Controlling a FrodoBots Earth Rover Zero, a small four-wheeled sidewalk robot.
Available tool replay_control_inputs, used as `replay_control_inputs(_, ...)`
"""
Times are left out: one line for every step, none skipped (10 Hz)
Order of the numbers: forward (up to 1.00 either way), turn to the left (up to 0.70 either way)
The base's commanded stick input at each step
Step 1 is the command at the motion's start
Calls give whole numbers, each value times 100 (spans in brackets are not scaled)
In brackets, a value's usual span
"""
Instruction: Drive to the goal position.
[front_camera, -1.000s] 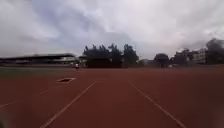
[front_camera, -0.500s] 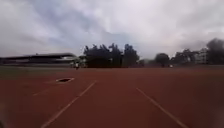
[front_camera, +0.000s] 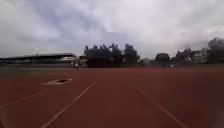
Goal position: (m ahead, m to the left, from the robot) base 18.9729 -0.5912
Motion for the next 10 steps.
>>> replay_control_inputs(70, 0)
replay_control_inputs(70, 0)
replay_control_inputs(70, 0)
replay_control_inputs(70, 0)
replay_control_inputs(70, 0)
replay_control_inputs(70, 0)
replay_control_inputs(70, 0)
replay_control_inputs(70, 0)
replay_control_inputs(70, 0)
replay_control_inputs(70, 0)
